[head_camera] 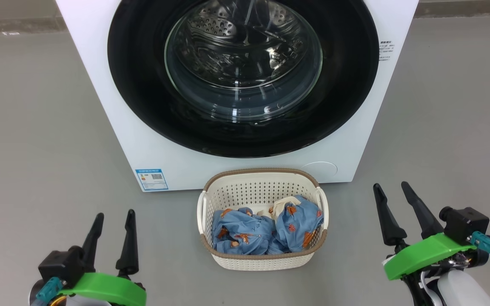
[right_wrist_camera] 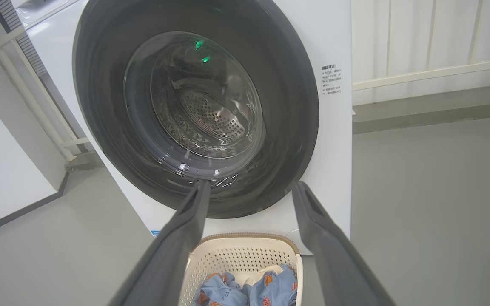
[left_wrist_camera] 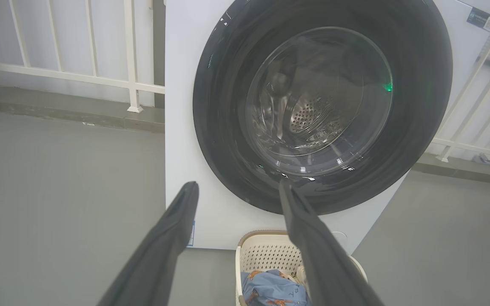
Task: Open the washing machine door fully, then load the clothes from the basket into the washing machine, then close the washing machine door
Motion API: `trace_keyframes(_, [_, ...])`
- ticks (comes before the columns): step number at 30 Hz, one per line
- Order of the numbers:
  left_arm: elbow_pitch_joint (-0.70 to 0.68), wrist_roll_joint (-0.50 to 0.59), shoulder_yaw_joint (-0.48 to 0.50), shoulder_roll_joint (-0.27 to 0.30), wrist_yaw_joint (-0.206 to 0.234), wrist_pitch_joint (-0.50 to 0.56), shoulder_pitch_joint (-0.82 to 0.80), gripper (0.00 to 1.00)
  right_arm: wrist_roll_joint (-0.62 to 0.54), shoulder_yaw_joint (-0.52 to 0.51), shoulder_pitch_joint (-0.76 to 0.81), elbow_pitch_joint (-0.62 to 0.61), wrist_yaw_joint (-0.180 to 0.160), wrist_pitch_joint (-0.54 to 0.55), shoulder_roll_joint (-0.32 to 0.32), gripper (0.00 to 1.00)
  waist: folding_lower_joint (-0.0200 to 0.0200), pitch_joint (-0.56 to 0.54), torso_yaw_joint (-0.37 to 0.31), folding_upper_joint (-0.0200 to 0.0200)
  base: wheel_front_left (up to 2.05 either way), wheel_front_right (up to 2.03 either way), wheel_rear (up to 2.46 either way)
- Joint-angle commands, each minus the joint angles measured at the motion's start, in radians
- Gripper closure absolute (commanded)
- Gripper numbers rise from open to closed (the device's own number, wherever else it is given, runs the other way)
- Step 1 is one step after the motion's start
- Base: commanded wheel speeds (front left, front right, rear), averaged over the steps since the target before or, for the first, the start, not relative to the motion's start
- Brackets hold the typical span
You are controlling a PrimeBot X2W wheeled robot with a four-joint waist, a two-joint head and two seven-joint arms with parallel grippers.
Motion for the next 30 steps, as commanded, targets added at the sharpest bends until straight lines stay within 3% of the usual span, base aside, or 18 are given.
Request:
trace_keyframes(1, [-0.012, 0.015, 0.027, 0.024, 0.007, -0.014, -0.051, 0.0, -0.017, 0.023, -0.045, -0.018, 0.006, -0.012, -0.013, 0.0, 0.0, 0.001, 0.0, -0.0001, 0.0, 0.0, 0.0])
trace_keyframes(30, [-0.012, 0.011, 0.037, 0.021, 0.007, -0.014, -0.053, 0.0, -0.025, 0.004, -0.047, 0.011, 0.006, -0.012, -0.004, 0.0, 0.0, 0.003, 0.0, -0.0001, 0.0, 0.0, 0.0])
